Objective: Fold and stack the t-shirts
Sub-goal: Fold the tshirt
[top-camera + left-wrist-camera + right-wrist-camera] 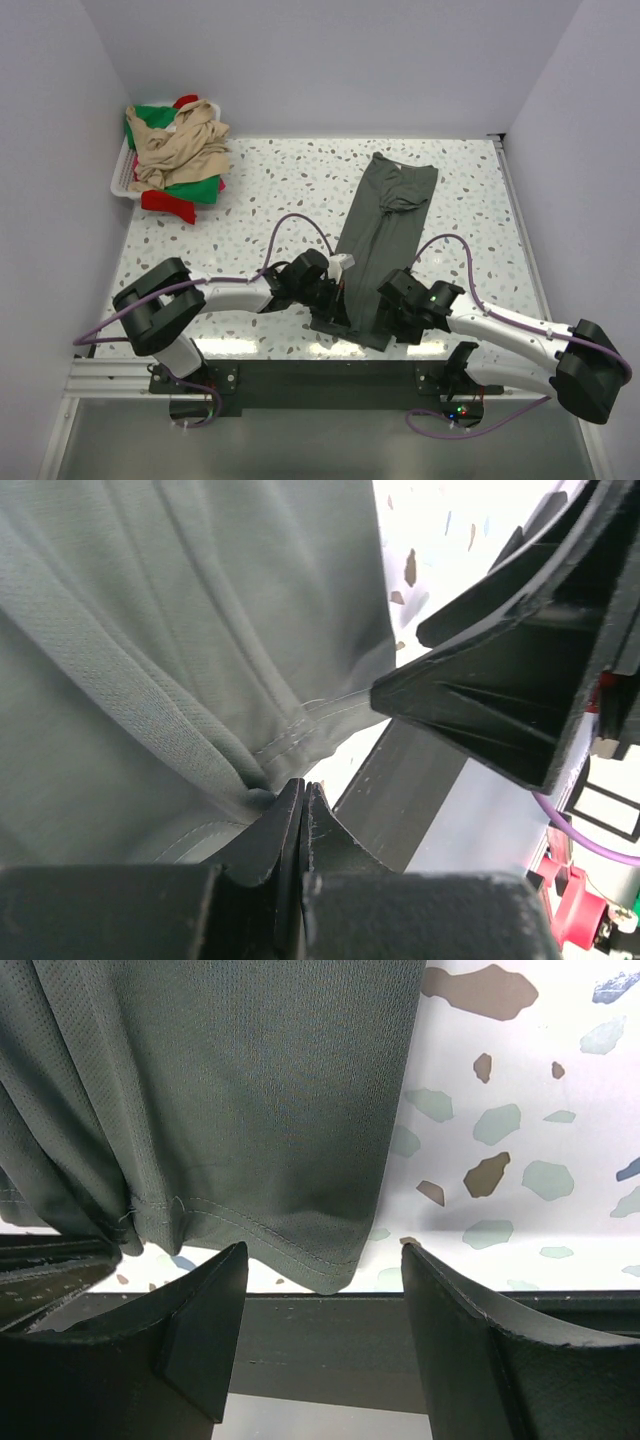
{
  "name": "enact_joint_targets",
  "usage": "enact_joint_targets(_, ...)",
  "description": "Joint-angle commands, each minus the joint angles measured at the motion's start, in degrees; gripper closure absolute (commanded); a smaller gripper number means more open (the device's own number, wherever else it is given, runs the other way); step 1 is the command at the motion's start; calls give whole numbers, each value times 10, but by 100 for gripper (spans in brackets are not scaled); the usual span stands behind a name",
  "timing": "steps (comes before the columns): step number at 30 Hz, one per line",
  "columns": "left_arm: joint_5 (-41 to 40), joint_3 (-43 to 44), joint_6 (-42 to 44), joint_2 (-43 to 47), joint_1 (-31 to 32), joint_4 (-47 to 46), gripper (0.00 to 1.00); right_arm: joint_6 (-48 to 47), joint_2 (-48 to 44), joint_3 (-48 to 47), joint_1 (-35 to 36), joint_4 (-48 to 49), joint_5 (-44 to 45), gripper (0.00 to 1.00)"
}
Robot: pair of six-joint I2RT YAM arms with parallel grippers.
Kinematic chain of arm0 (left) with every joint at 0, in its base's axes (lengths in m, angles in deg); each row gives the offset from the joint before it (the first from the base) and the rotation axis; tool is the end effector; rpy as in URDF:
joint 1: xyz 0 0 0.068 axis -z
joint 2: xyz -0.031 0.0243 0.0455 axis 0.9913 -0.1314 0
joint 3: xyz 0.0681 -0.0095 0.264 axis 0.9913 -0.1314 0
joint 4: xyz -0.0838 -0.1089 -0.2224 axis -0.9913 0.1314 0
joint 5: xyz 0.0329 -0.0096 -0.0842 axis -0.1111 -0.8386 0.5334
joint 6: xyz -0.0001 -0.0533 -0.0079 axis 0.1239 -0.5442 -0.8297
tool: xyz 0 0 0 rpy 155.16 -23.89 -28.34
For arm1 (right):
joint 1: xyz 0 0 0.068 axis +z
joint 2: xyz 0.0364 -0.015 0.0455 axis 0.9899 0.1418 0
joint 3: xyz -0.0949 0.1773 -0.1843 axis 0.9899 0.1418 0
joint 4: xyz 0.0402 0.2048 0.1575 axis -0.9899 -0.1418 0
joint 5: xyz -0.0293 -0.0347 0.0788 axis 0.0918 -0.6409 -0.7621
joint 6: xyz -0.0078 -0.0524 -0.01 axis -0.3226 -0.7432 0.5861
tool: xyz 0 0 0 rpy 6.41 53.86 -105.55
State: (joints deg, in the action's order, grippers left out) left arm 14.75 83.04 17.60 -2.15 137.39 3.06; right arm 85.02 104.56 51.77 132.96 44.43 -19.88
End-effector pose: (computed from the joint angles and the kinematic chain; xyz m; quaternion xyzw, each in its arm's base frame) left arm 0.1630 -0.2593 0.1505 0.1798 0.8844 -0.4208 0.0915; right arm 0.1077 0.1283 0.1737 0.1677 0.9717 0.1170 0.1182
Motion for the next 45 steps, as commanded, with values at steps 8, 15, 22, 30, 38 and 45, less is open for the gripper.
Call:
enact_joint_targets(8,43,45,-3,-31,24,-40,100,19,4,2,5,-14,21,34)
enact_joint_targets(15,53,68,20,-52,36,11,100,23,2,1,5,-26,23,34)
enact_joint_targets(22,36,68,41,-28,36,63,98,26,-6,0,5,-30,23,33)
enact_joint_targets(30,57,60,59,36,38,62,44,23,3,0,5,-19,12,32)
enact_joint_targets(38,11,34,58,145,-4,103,32,23,36,-3,14,1,-2,34)
enact_joint_targets(45,16,-43,56,194,-55,98,32,31,70,-6,33,20,-9,37)
